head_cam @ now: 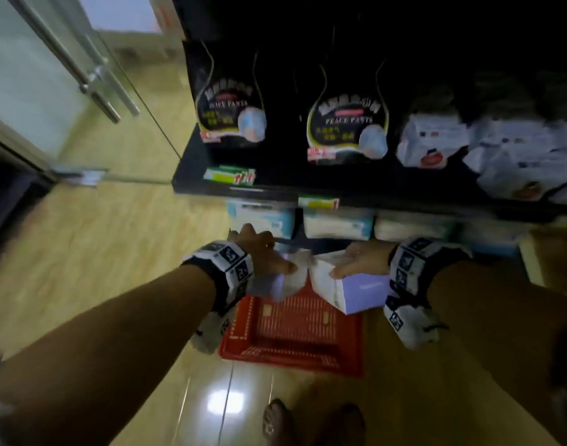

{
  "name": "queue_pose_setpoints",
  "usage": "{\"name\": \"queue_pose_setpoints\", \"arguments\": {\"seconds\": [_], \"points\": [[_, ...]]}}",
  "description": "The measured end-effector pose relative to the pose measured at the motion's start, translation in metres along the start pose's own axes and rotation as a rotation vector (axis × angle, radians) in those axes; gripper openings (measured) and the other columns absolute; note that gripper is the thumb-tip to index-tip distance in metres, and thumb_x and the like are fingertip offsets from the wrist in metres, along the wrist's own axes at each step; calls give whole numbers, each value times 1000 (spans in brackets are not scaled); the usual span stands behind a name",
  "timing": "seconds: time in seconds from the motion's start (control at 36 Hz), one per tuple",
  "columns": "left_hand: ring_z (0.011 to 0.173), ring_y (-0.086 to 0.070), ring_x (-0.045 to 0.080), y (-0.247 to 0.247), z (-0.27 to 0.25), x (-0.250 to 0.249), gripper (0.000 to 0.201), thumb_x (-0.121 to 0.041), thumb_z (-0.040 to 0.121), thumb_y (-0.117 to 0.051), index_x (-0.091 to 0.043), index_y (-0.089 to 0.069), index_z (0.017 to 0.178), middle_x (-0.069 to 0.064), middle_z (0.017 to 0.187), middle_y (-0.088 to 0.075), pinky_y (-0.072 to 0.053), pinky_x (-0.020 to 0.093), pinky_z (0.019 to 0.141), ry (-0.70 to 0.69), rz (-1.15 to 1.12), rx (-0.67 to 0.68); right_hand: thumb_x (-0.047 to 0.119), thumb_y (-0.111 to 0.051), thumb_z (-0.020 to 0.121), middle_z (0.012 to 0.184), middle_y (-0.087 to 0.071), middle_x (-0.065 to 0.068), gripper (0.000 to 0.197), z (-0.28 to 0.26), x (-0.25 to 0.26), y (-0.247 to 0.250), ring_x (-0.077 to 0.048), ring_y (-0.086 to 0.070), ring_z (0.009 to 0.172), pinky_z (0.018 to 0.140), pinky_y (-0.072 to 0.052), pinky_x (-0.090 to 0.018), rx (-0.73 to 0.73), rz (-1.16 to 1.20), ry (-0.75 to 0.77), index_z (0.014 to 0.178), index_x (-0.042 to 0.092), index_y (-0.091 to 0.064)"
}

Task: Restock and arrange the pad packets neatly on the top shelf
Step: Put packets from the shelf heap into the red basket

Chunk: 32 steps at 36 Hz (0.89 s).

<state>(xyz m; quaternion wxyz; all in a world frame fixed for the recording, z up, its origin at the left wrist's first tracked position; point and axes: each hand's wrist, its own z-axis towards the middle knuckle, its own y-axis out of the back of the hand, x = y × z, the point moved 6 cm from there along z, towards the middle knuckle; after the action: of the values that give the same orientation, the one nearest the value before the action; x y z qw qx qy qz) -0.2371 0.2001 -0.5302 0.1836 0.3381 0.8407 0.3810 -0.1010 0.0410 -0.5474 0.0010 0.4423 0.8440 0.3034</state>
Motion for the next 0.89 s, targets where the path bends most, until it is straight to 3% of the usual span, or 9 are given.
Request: {"name": "queue_pose_setpoints", "arguments": {"seconds": [0.06,0.08,0.17,0.25,0.36,0.58,0.67,0.78,0.89], "points": [[122,-35,34,-52,34,9,81,-79,66,-51,-32,-45,132,7,139,-29,-37,45,97,-10,73,52,65,-61,79,148,-38,-7,82,48,-13,-35,-27,-39,133,107,-33,-38,5,-42,-38,142,17,-40],[121,-34,34,-77,49,14,86,-82,62,-50,-33,-43,132,6,138,-29,-37,46,95,-15,110,68,67,-61,77,154,-28,-6,92,71,-19,-54,-27,-30,139,111,-29,-38,9,-78,-46,149,19,-30],[120,-33,34,-147,89,24,89,-85,50,-53,-40,-46,126,4,126,-35,-40,47,91,-68,197,83,75,-62,63,151,-29,-6,102,134,-30,-100,-31,-33,136,111,-33,-41,-61,-250,-23,148,29,-30],[127,-27,35,-207,130,28,86,-80,51,-59,-42,-45,126,5,137,-31,-39,48,97,-160,287,129,82,-56,53,152,-22,-5,110,196,-41,-142,-33,-27,137,112,-29,-46,-52,-379,7,148,33,-27],[135,-19,36,-276,178,28,89,-74,64,-60,-35,-35,140,2,148,-23,-35,49,102,-270,424,147,73,-64,62,152,-22,-4,101,268,-57,-188,-32,-25,136,110,-31,-47,-26,-421,11,147,31,-28],[131,-26,34,-373,253,40,84,-67,72,-62,-34,-31,142,5,147,-23,-36,46,100,-366,592,188,69,-64,66,150,-25,-3,84,371,-91,-261,-34,-29,132,108,-33,-48,-5,-581,51,137,34,-38],[133,-24,36,-397,271,44,73,-56,77,-64,-32,-36,140,7,148,-21,-35,48,100,-354,604,207,69,-66,67,150,-27,-5,84,392,-102,-279,-34,-34,129,106,-36,-47,11,-678,87,137,31,-40],[131,-26,35,-420,283,45,55,-44,87,-56,-29,-41,137,7,145,-28,-31,47,103,-376,673,195,61,-72,68,154,-18,-6,87,409,-113,-295,-36,-26,135,109,-32,-52,81,-796,119,141,31,-34],[141,-15,35,-427,287,41,49,-31,94,-48,-20,-38,141,11,152,-23,-18,52,113,-439,768,145,40,-61,86,153,-25,-7,59,414,-119,-298,-34,-22,139,114,-25,-49,60,-884,140,140,28,-40]]}}
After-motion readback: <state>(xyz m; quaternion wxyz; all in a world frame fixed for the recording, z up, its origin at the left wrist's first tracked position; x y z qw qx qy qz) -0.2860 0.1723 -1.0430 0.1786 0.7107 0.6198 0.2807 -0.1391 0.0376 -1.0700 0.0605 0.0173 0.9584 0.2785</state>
